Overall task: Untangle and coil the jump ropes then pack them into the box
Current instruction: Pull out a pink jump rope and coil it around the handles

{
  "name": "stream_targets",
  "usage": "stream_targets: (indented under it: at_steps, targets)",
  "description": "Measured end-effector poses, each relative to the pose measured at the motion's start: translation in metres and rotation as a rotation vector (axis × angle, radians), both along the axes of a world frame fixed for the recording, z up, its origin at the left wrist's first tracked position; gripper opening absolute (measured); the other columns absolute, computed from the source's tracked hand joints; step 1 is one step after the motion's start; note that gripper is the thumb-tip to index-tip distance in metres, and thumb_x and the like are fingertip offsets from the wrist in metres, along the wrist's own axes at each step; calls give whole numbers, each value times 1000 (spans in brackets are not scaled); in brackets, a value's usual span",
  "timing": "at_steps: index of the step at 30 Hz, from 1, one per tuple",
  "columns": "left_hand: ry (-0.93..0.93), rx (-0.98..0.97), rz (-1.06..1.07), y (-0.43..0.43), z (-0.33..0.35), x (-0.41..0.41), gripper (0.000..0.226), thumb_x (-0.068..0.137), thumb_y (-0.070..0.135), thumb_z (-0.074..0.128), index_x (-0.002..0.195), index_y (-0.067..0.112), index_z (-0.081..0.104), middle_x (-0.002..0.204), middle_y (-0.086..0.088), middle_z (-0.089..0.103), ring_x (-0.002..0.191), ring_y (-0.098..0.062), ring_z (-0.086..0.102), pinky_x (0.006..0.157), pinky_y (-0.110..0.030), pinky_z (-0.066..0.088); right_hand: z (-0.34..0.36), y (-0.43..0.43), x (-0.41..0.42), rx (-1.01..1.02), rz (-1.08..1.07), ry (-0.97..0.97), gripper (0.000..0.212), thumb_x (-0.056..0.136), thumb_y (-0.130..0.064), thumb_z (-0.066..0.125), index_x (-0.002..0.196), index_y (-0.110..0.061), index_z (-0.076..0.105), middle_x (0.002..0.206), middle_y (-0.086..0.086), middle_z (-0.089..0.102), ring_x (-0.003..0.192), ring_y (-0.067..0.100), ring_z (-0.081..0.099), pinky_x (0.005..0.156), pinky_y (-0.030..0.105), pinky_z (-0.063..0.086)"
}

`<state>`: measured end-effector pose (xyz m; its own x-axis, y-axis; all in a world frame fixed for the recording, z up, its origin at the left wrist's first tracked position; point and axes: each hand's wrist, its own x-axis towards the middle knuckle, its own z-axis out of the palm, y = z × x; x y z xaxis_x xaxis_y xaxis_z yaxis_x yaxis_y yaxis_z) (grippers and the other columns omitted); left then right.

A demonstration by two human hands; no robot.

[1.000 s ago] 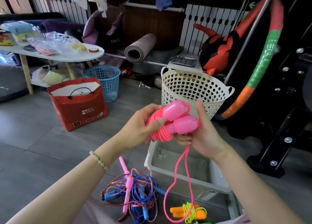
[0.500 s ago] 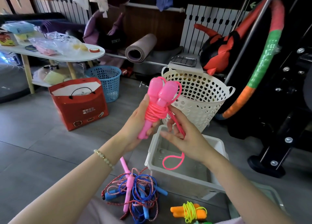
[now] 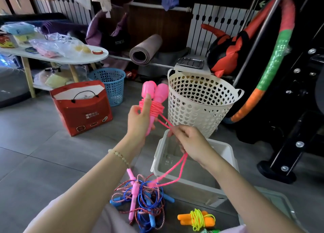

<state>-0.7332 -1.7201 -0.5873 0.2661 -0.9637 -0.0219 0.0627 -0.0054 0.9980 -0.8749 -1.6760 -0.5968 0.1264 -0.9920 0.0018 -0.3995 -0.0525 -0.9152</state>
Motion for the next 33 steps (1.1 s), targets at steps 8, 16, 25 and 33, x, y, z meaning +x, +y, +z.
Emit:
stream_targets:
  at_steps: [8,16,25,33]
  targets:
    - [-439,-50,-266,-4,-5,-3,40,87,53,56,80,15,47,52,-1,59,30,-6,45,32,-17,32,13,-1,-18,-408,106,309,23,95,-29,51,84,-15,65,58,-8,54,54,7,47,61,34,44]
    - [-545,-63,-637,22,1,-2,61,93,57,18,64,14,51,47,2,51,36,-6,46,41,-20,42,14,-9,-27,-567,-2,247,20,79,-36,71,83,-17,72,75,-10,68,70,5,62,69,25,49]
    - [-595,-34,-842,26,-3,14,31,78,29,77,95,11,57,52,16,62,45,4,53,38,-12,38,12,-11,-24,-251,30,45,33,66,-26,84,82,-19,56,62,-6,60,57,6,53,58,19,45]
    - [-669,-23,-814,16,-2,32,35,78,39,74,93,9,63,55,12,63,50,-3,54,40,-16,40,23,-8,-35,-381,193,374,6,80,-27,72,86,-23,72,80,-11,68,77,5,61,73,27,48]
